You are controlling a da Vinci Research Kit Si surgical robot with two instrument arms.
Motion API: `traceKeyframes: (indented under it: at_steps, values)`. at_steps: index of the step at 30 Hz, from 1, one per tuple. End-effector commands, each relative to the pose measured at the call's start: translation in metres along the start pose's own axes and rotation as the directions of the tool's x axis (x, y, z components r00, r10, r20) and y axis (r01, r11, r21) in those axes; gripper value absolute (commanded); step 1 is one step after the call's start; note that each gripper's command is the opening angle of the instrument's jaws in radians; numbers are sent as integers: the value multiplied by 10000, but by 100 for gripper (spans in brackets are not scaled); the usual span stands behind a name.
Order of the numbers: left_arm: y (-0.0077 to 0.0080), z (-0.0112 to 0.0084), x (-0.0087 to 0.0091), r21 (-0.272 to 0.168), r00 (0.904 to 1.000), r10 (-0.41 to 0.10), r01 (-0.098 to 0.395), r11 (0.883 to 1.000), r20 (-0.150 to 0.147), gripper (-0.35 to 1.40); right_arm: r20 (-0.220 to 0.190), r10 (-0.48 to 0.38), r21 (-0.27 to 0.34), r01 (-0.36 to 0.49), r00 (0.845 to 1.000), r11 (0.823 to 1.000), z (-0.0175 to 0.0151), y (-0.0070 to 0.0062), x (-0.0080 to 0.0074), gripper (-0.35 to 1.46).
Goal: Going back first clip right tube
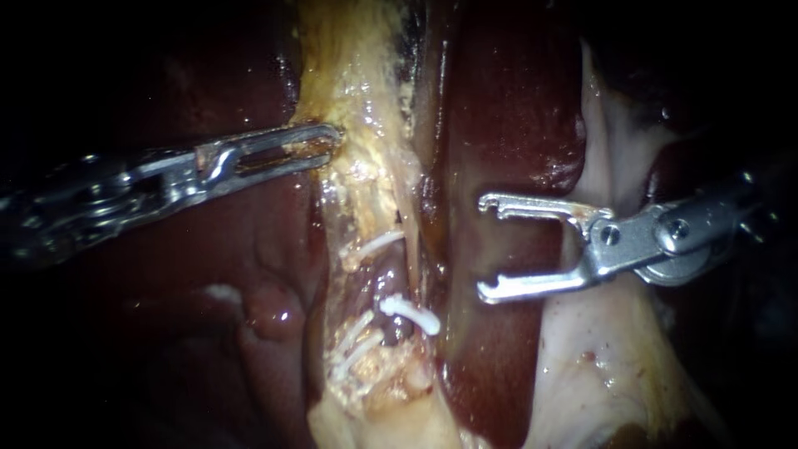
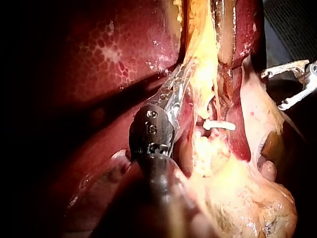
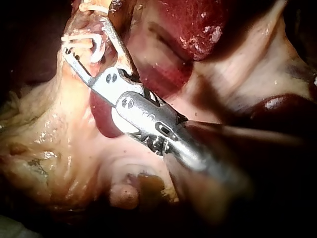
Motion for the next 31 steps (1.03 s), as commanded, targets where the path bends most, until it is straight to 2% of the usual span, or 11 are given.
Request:
traceKeyframes:
  at_steps: [1, 13, 31]
  values:
    - [-2, 2, 1, 14, 10000, 3, -3, 10000, -8, -35, 4, 117, -6, -117, 9999, 9999, 0, -1, 0, 60]
    - [-6, 12, 10, 92, 10000, 39, -38, 9999, -20, -35, 13, 461, 115, -461, 9989, 9989, 1, -2, -1, 60]
    - [-3, 7, 12, 117, 10000, 52, -52, 9999, -33, -35, 39, 525, 117, -525, 9986, 9986, 7, -1, 0, 60]
